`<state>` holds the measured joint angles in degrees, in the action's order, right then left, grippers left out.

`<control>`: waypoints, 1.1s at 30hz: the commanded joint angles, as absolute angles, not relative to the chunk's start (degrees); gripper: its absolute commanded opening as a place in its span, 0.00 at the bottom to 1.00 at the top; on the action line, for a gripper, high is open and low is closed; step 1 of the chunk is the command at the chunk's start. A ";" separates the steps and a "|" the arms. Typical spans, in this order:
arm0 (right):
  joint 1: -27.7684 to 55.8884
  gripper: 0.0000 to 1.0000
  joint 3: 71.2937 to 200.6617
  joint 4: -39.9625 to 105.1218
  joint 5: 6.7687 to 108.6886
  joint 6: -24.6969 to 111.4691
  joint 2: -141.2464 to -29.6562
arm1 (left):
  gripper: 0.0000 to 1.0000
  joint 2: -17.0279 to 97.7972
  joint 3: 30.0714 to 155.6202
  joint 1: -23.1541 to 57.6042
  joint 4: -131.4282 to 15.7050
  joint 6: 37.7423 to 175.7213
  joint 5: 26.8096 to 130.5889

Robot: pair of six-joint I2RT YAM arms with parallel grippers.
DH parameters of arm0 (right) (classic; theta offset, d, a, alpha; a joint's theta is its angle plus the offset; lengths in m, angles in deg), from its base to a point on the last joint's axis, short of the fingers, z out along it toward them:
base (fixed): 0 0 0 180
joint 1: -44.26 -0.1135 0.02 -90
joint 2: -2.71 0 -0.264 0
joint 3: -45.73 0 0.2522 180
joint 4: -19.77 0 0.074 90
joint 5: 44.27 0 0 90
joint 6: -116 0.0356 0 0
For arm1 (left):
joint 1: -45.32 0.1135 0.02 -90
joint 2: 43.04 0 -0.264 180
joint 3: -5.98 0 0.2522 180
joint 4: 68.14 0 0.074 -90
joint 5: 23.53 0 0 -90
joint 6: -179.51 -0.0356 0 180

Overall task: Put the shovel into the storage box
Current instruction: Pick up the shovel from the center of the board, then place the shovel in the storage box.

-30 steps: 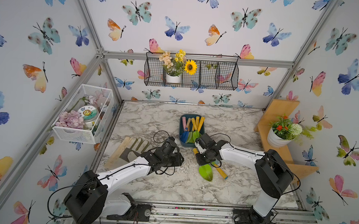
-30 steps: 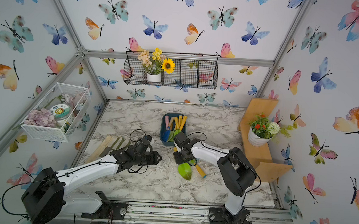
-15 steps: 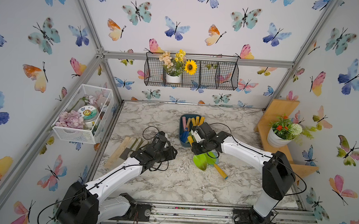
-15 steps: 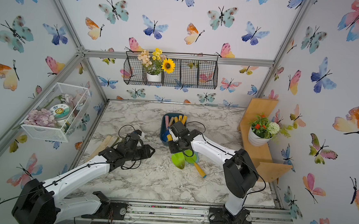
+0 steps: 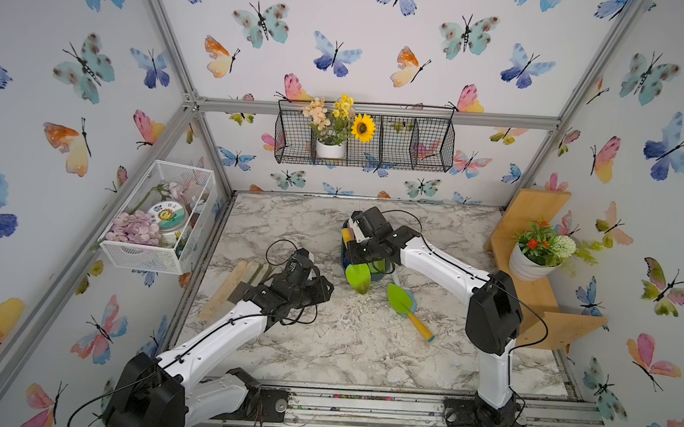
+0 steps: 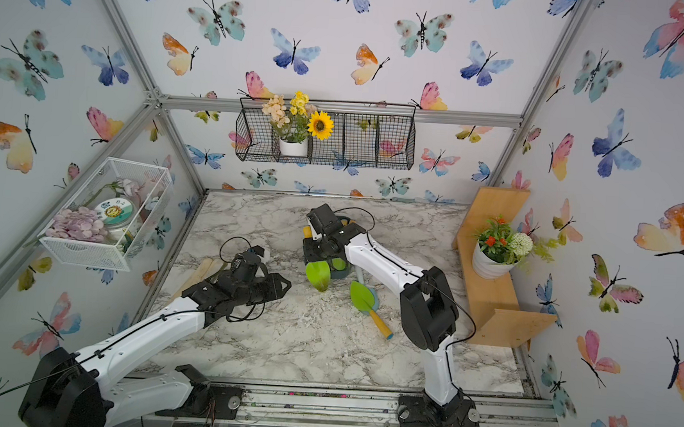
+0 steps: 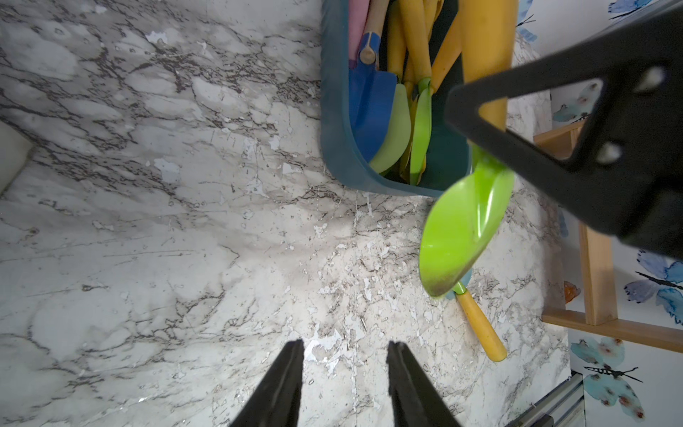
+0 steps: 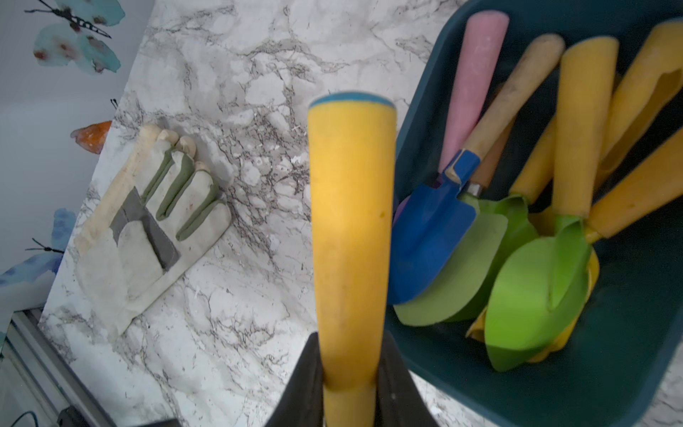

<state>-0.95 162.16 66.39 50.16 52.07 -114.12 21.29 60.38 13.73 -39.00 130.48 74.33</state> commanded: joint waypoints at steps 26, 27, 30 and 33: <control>3.66 0.18 187.00 67.78 37.23 65.97 -134.14 | 0.44 16.98 56.23 14.67 -37.94 130.78 76.51; 3.72 0.18 186.97 67.93 36.96 66.15 -134.38 | 0.44 16.98 56.09 14.74 -38.07 130.86 76.59; 3.83 0.18 186.51 68.14 37.02 66.58 -135.22 | 0.44 17.07 55.79 14.69 -38.47 130.98 76.62; 3.92 0.19 186.23 68.47 37.77 67.04 -135.91 | 0.44 17.40 55.83 14.73 -38.56 130.95 76.75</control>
